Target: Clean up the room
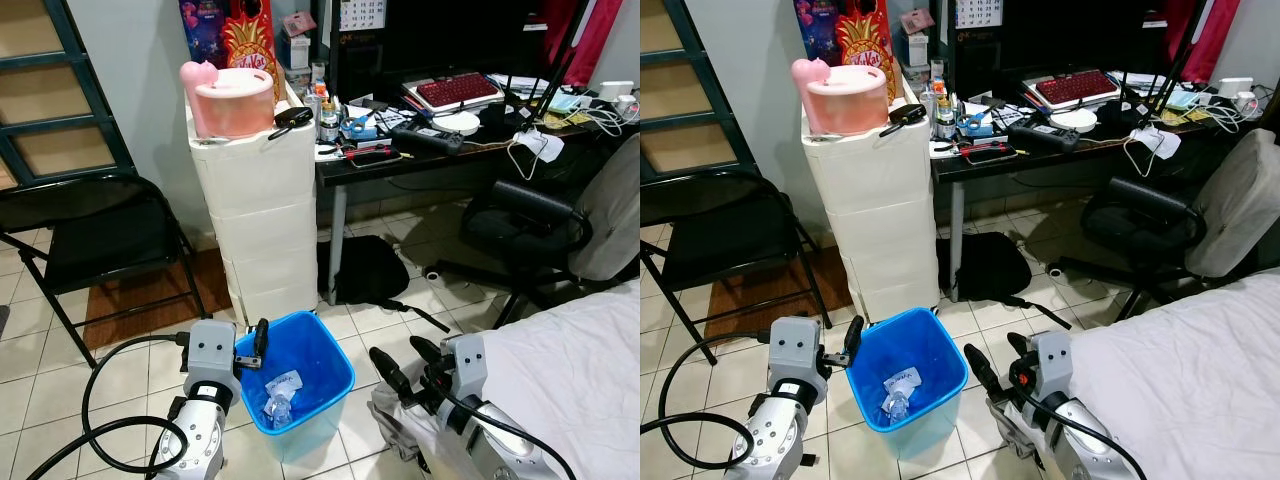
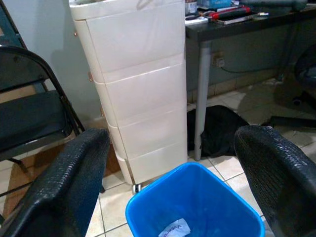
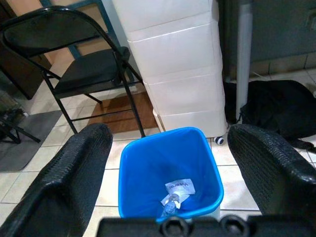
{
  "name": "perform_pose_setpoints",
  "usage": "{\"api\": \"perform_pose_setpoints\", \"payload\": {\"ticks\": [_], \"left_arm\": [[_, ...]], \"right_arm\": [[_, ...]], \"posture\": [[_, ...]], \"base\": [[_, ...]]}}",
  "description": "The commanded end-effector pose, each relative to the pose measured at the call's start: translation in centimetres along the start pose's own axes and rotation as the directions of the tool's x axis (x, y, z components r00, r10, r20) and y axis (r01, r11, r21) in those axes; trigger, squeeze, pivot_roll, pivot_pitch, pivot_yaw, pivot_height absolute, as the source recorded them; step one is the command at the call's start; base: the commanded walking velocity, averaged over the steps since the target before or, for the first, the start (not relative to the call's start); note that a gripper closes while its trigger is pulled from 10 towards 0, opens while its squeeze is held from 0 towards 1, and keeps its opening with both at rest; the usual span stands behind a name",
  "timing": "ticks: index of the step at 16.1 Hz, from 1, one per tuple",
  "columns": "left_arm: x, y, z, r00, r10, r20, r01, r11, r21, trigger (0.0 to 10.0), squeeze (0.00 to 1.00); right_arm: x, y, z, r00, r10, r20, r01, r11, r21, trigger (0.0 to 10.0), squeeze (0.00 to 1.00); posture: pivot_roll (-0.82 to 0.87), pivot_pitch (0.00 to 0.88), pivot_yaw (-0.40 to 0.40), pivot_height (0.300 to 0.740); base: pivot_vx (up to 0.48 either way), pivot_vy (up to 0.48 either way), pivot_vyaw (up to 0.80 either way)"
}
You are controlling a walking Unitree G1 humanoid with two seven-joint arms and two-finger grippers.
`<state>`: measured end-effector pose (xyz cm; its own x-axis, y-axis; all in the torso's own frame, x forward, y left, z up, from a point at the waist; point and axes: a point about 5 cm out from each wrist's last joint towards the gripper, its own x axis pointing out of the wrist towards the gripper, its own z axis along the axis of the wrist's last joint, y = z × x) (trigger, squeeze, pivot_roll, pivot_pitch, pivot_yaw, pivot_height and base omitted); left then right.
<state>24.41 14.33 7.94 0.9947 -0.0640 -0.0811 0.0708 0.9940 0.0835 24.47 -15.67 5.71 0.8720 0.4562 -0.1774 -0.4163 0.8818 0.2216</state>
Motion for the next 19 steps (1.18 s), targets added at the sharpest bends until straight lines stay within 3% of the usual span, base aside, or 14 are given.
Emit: {"api": "perform_pose_setpoints", "payload": {"ticks": [1, 11, 13, 19], "left_arm": [[0.1, 0.3, 0.2, 1.000, 0.011, -0.003, -0.011, 1.000, 0.007, 10.0, 0.00], [0.0, -0.6, -0.2, 1.000, -0.020, -0.016, 0.020, 0.999, 0.038, 10.0, 0.00], [0.1, -0.6, -0.4, 0.999, -0.020, -0.025, 0.020, 1.000, -0.007, 10.0, 0.00], [0.7, 0.1, -0.9, 0.999, -0.023, -0.041, 0.024, 0.999, 0.030, 10.0, 0.00]], "right_arm": [[-0.2, -0.1, 0.2, 1.000, -0.009, 0.009, 0.009, 1.000, -0.004, 10.0, 0.00], [-0.6, -0.4, 0.2, 0.999, -0.045, 0.014, 0.045, 0.999, -0.027, 10.0, 0.00], [-0.5, -0.3, 0.3, 0.999, -0.041, 0.017, 0.041, 0.999, -0.036, 10.0, 0.00], [0.1, -0.6, 0.5, 0.996, -0.081, 0.031, 0.083, 0.995, -0.062, 10.0, 0.00]], "posture": [[-0.03, 0.065, 0.026, 0.740], [-0.05, 0.063, 0.021, 0.740], [-0.05, 0.059, 0.023, 0.740], [-0.04, 0.043, 0.024, 0.740]], "base": [[0.000, 0.000, 0.00], [0.000, -0.028, 0.00], [0.000, 0.000, 0.00], [0.000, 0.000, -0.80]]}}
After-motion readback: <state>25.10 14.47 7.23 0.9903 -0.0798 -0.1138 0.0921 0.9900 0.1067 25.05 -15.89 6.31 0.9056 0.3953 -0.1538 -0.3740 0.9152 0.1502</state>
